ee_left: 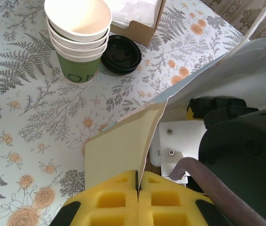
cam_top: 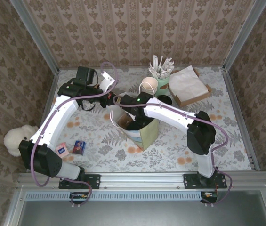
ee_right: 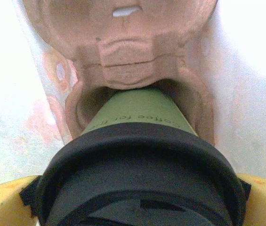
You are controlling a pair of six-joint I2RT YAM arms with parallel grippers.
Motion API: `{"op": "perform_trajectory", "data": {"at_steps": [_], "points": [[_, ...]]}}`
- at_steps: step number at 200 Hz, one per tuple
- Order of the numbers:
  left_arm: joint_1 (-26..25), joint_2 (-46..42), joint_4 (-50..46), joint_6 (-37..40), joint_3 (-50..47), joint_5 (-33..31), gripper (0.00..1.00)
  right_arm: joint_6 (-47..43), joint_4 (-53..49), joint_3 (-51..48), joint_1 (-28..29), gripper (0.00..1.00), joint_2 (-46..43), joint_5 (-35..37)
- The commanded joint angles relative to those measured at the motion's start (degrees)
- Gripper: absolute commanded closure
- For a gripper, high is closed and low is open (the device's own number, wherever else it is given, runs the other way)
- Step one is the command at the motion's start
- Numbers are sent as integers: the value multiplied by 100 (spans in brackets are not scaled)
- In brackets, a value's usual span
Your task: Pack the takeout coffee
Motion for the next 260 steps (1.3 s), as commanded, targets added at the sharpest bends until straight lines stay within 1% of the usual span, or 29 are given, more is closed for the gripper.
{"op": "perform_trajectory", "data": {"at_steps": [1, 95, 130, 149, 171, 197, 231, 260], "points": [[-80, -177, -100, 44, -55, 185, 100, 23, 52, 197, -44, 0, -335, 184], [-79, -177, -109, 44, -50, 171, 100, -59, 69, 243, -39, 0, -545, 263], [-78, -177, -99, 45, -58, 168, 100, -142, 315, 298, -20, 0, -787, 249], [-73, -171, -90, 40, -59, 151, 100, -232, 688, 232, -2, 0, -1026, 442], [-76, -178, -87, 26, -46, 142, 100, -376, 1317, -61, 3, 0, -1354, 568], [-73, -205, -99, 39, -57, 120, 100, -544, 1971, -351, 6, 0, -1660, 554], [-89, -204, -100, 42, -50, 121, 100, -781, 2537, -723, 6, 0, -2030, 515], [-98, -204, -101, 44, -59, 114, 100, -941, 3403, -1338, 7, 0, -2672, 365]]}}
